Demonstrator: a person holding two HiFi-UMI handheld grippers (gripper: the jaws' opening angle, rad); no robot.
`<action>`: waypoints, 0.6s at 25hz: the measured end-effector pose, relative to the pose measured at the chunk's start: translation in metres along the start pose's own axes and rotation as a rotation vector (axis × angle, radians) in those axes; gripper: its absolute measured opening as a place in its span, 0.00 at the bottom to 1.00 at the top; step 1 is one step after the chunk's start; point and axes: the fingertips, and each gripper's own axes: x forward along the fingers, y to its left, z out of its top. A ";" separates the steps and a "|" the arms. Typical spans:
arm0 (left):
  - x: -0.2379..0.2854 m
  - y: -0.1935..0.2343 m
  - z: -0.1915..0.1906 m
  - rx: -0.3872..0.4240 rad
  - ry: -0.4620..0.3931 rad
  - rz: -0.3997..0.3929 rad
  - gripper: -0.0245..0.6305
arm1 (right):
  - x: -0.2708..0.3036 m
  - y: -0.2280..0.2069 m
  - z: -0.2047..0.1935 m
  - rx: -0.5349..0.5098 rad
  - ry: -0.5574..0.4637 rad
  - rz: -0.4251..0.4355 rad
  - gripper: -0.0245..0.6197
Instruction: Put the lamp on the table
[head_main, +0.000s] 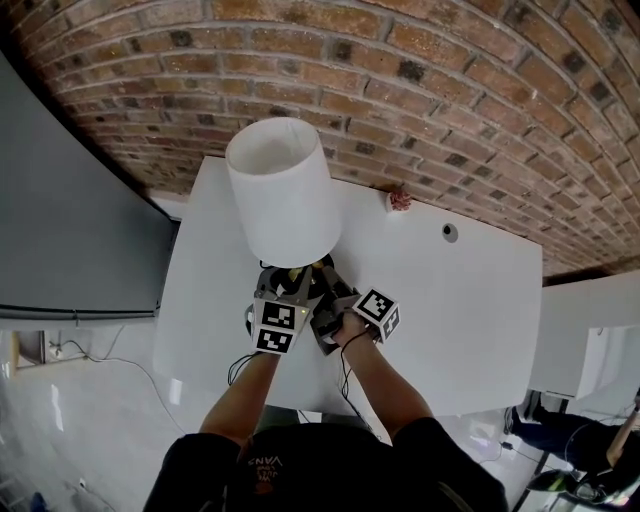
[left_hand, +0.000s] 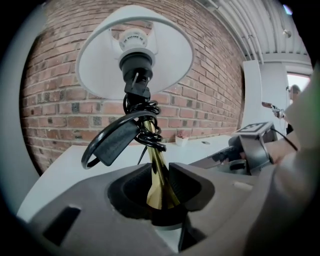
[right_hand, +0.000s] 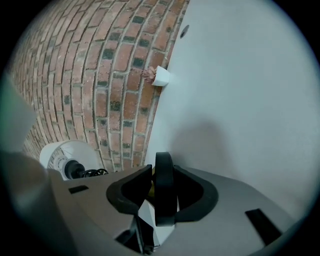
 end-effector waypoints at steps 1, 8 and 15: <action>0.000 0.000 0.000 -0.003 0.000 0.003 0.22 | 0.000 0.001 0.001 -0.023 0.005 -0.006 0.23; 0.002 -0.003 -0.002 -0.028 0.003 0.008 0.21 | -0.003 -0.002 -0.002 -0.144 0.045 -0.060 0.26; 0.001 -0.005 -0.004 -0.038 0.008 0.007 0.20 | -0.008 -0.002 -0.007 -0.298 0.096 -0.092 0.27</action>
